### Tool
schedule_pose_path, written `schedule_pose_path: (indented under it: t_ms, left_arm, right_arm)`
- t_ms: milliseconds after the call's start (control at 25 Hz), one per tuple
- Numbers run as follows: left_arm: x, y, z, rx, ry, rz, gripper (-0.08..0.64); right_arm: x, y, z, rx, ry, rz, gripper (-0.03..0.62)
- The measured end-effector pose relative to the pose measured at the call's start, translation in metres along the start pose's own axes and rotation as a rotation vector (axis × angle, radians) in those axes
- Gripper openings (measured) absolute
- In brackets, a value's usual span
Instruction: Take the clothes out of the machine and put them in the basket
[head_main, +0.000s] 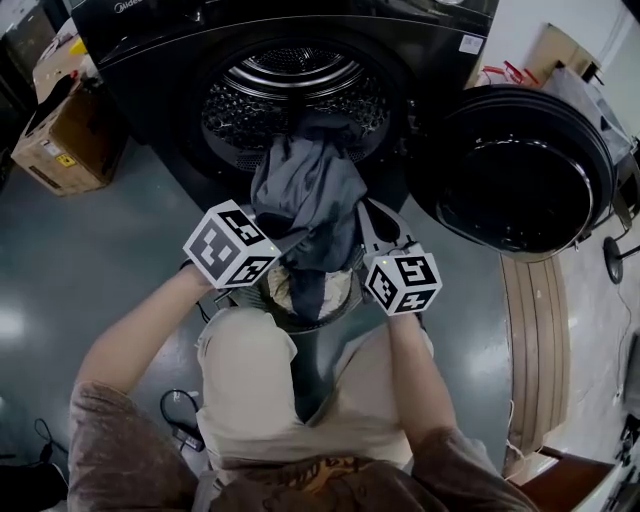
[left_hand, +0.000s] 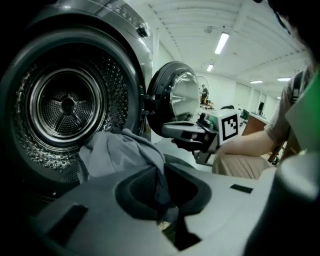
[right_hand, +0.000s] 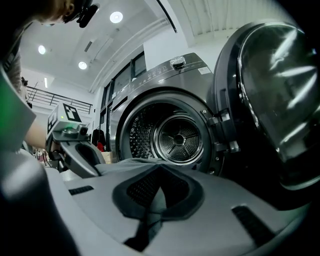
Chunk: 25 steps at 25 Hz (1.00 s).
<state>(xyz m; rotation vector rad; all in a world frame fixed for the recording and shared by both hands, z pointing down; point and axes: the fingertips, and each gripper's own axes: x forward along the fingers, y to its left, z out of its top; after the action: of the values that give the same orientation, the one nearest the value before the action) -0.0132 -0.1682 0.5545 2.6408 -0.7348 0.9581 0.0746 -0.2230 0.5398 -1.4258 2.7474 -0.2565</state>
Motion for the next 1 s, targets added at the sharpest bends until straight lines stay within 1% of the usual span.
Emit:
schedule_pose_path:
  t_ms: [160, 240, 360, 480, 600, 680, 760, 800, 920, 1000]
  left_arm:
    - [-0.012, -0.025, -0.005, -0.004, 0.021, -0.051, 0.043]
    - [-0.015, -0.036, -0.005, 0.011, 0.031, -0.066, 0.043]
    - [-0.015, -0.042, -0.004, 0.028, 0.038, -0.059, 0.049]
    - [-0.015, -0.034, -0.003, 0.036, 0.032, -0.017, 0.071]
    - [-0.019, -0.019, 0.007, 0.062, -0.003, 0.04, 0.104]
    - [-0.018, -0.003, 0.015, 0.047, -0.036, 0.071, 0.16]
    - [-0.013, 0.016, 0.021, 0.019, -0.063, 0.103, 0.231]
    - [-0.009, 0.027, 0.022, 0.007, -0.073, 0.12, 0.249]
    - [0.013, 0.065, 0.02, -0.016, -0.081, 0.174, 0.285]
    - [0.031, 0.092, 0.016, -0.005, -0.066, 0.213, 0.339]
  right_arm:
    - [0.001, 0.002, -0.002, -0.005, 0.006, 0.014, -0.005]
    - [0.001, 0.003, -0.003, -0.004, 0.01, 0.016, -0.005]
    - [0.0, 0.004, -0.002, -0.001, 0.008, 0.016, -0.005]
    - [-0.001, 0.007, 0.0, -0.005, 0.006, 0.019, -0.005]
    - [-0.003, 0.006, 0.001, -0.011, 0.005, 0.018, -0.005]
    - [-0.004, 0.005, 0.002, -0.013, 0.008, 0.012, -0.005]
    - [-0.005, 0.005, 0.001, -0.015, 0.012, 0.009, -0.005]
    - [-0.006, 0.006, 0.001, -0.018, 0.014, 0.008, -0.005]
    - [-0.009, 0.007, 0.001, -0.031, 0.022, 0.007, -0.005]
    - [-0.011, 0.006, 0.0, -0.036, 0.029, 0.002, -0.005]
